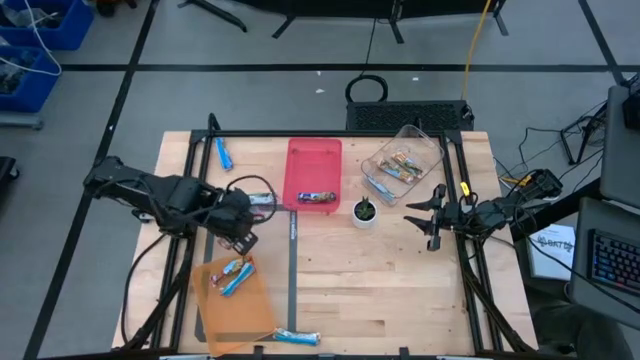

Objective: Pick and place Granola Bars by type
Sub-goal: Put the red granola bar into the orange bin

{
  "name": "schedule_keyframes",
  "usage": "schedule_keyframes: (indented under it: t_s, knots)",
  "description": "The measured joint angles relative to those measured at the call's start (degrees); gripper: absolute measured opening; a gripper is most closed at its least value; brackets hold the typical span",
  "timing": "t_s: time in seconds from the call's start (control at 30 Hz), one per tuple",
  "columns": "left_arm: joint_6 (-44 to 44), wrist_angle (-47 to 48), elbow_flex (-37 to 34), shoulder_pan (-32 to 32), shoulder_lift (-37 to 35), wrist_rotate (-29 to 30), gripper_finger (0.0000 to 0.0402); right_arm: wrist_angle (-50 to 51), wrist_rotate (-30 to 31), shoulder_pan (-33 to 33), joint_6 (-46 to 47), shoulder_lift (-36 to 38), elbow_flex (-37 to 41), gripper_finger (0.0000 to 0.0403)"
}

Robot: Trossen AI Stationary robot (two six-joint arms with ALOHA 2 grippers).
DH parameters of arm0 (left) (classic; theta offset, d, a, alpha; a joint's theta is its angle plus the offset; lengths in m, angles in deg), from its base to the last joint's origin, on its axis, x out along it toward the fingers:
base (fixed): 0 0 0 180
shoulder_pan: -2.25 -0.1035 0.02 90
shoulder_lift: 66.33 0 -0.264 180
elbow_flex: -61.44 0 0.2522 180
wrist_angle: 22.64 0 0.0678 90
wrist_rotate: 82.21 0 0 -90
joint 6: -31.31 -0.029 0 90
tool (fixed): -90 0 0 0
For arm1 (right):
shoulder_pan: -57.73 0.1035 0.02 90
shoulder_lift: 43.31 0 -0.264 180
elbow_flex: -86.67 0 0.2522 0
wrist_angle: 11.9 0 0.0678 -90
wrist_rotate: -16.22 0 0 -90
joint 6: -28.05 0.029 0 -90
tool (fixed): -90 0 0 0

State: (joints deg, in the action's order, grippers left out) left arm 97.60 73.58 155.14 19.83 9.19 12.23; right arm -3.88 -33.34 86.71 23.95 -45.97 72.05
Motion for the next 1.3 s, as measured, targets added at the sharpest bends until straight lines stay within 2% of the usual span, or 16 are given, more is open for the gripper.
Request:
schedule_keyframes:
  t_s: [0.33, 0.6, 0.77, 1.07, 1.3]
  knots:
    - [13.0, 0.0, 2.1, 10.7, 0.0, -2.5, 0.0002, 0.0, 0.0, 0.0, 0.0, 0.0, 0.0, 0.0142]
    - [24.7, -2.6, 2.0, 19.7, 0.4, 1.6, 0.0001, 0.0, 0.0, 0.0, 0.0, 0.0, 0.0, 0.0142]
    - [29.4, -3.7, 1.5, 23.2, 2.6, 1.6, 0.0001, 0.0, 0.0, 0.0, 0.0, 0.0, 0.0, 0.0142]
    - [34.8, -11.2, -2.3, 27.4, 5.6, 1.6, 0.0002, 0.0, 0.0, 0.0, 0.0, 0.0, 0.0, 0.0142]
    - [38.1, -17.7, -9.1, 28.9, 6.0, 1.5, 0.0001, 0.0, 0.0, 0.0, 0.0, 0.0, 0.0, 0.0142]
